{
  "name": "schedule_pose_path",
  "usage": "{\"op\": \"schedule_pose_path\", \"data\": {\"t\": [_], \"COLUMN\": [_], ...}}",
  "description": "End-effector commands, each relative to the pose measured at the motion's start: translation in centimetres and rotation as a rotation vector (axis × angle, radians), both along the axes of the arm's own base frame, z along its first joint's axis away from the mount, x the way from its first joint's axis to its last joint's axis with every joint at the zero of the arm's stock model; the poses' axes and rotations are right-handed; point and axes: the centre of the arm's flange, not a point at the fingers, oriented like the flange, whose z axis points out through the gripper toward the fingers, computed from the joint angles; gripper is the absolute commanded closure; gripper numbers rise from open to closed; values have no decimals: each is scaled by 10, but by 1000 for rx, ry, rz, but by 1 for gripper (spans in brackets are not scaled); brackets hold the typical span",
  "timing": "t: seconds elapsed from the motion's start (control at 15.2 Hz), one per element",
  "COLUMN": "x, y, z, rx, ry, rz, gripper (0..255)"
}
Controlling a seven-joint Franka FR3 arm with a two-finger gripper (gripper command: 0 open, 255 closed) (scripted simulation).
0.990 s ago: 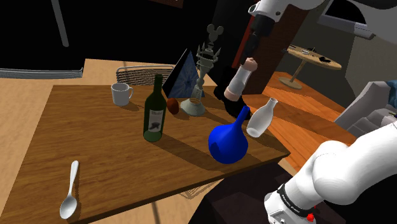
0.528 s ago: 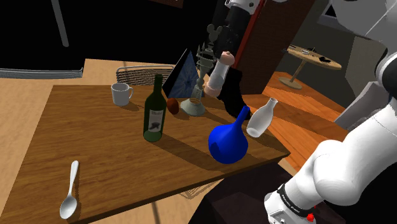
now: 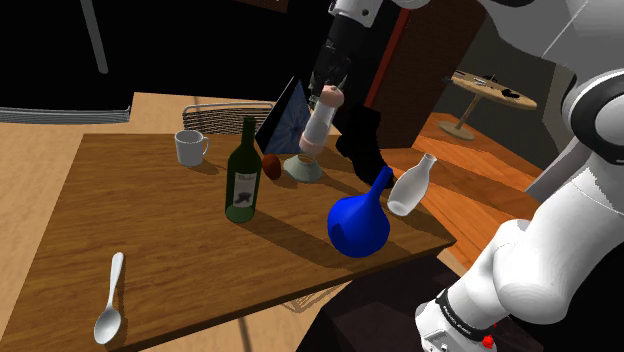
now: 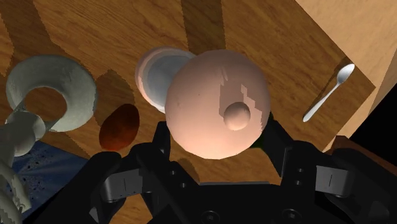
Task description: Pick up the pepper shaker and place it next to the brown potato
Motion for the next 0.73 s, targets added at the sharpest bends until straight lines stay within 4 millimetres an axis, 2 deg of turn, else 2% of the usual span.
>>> {"op": "schedule_pose_path", "data": {"t": [0.0,0.66], "x": [1,1], "y": [-1,-1], "z": [-10,-63], "rx": [0,0], "ry": [-1,-1], "rz": [0,0], "gripper": [255,255]}}
